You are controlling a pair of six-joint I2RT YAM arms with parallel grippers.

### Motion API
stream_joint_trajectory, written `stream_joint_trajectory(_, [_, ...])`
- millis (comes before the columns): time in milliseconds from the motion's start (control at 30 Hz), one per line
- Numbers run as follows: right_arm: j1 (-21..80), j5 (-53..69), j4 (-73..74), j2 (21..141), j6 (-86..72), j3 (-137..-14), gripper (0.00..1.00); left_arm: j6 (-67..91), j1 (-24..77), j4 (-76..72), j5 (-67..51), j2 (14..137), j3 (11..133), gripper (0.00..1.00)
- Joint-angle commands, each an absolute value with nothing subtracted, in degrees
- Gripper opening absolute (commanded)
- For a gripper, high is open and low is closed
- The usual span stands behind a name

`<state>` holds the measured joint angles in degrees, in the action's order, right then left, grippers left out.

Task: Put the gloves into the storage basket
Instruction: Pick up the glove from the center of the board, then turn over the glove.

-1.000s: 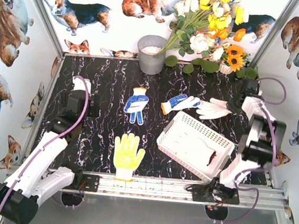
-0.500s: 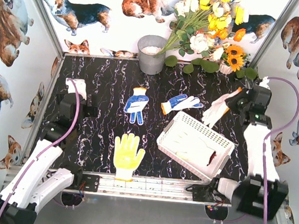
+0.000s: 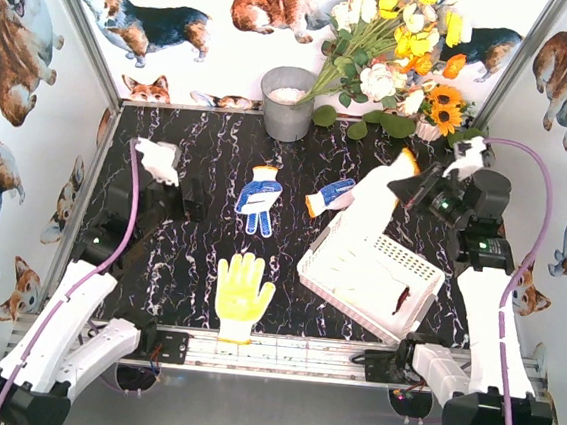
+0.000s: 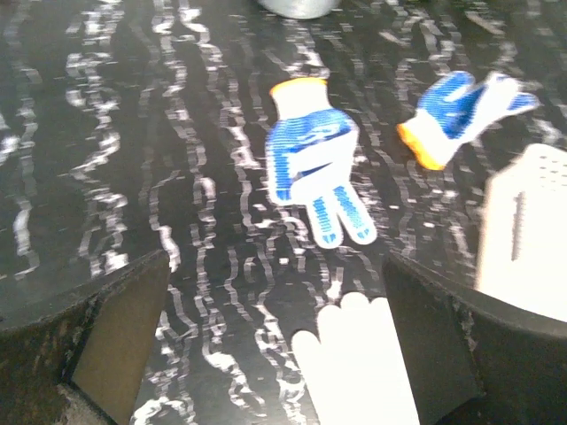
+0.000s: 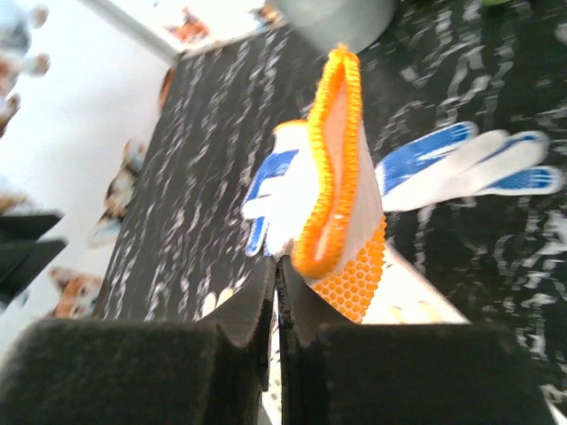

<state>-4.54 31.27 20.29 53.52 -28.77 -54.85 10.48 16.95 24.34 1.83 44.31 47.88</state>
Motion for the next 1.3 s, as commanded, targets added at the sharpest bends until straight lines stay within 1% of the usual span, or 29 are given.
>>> stream_joint_trajectory(0, [-0.5, 43.6, 15.9, 53.2, -28.0, -58.0, 0.00, 16.5, 16.4, 20.8, -14.0, 46.3, 51.3, 1.00])
stream_joint_trajectory(167, [7.0, 47.7, 17.8, 54.1, -25.8, -59.0, 0.00, 24.4, 16.5, 14.5, -25.3, 47.8, 51.4, 1.00])
stream_joint_trajectory(333, [14.7, 50.3, 19.5, 56.7, -24.6, -61.2, 0.00, 29.0, 16.6, 9.3, -35.9, 48.9, 50.2, 1.00])
stream_joint_trajectory(533, [24.9, 52.5, 20.0, 60.4, -24.1, -64.2, 0.00, 38.2, 17.2, -3.2, -46.0, 49.2, 45.6, 1.00])
stream_joint_trajectory(800, [35.5, 53.6, 19.4, 67.7, -23.8, -68.0, 0.00, 43.4, 19.2, -11.9, -51.8, 51.9, 42.3, 1.00])
stream_joint_trajectory(1000, [38.1, 55.4, 14.8, 71.3, -26.4, -68.4, 0.00, 42.1, 25.3, -13.3, -53.0, 54.7, 42.6, 0.99])
stream_joint_trajectory(1033, [38.2, 55.6, 14.0, 71.6, -26.9, -68.3, 0.00, 41.6, 26.6, -13.2, -52.3, 55.5, 42.7, 0.96])
stream_joint_trajectory(1200, [38.3, 54.7, 14.2, 72.1, -26.3, -68.0, 0.00, 42.0, 27.9, -15.6, -49.5, 57.8, 42.1, 0.68])
stream_joint_trajectory(1267, [38.3, 54.2, 15.3, 71.9, -25.7, -67.7, 0.00, 42.7, 27.9, -17.1, -49.2, 58.3, 42.0, 0.54])
